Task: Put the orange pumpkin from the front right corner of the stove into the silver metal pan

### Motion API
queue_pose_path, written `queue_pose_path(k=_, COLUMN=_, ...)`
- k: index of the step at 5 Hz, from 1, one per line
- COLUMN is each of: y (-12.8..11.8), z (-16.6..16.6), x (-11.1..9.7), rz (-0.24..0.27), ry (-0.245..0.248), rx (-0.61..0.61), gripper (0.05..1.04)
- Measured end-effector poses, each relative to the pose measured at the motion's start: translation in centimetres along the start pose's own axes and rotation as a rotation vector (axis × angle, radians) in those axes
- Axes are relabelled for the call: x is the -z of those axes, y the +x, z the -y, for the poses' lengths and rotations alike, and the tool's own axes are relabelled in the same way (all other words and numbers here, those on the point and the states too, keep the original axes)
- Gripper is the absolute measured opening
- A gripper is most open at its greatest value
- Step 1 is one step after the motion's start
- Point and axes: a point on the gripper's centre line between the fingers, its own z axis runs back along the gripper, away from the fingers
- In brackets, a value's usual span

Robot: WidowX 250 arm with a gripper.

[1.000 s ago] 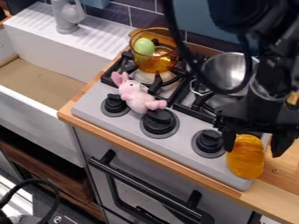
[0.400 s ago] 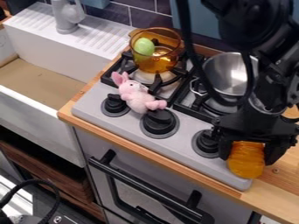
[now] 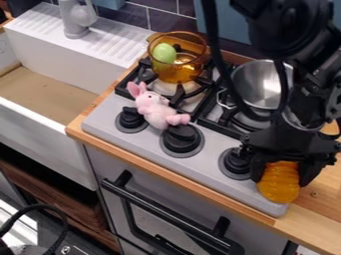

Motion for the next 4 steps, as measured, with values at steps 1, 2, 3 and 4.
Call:
queue_pose_path(k=1, y=-0.3, z=-0.2, x=-0.3, rz=-0.02, ry=-0.004, rx=-0.017, gripper=0.845)
queue_pose_path(k=2, y=-0.2, z=-0.3, x=-1.5, rz=-0.03, ry=-0.024, rx=-0.045, gripper=0.848)
queue_pose_path(k=3, y=0.1, z=0.1, x=-3.3, rz=-0.034, ry=-0.061, rx=-0.061, gripper=0.848)
queue_pose_path(k=4, y=0.9, z=0.3, x=-5.5, rz=-0.009, ry=-0.093, rx=-0.113, gripper=0.848)
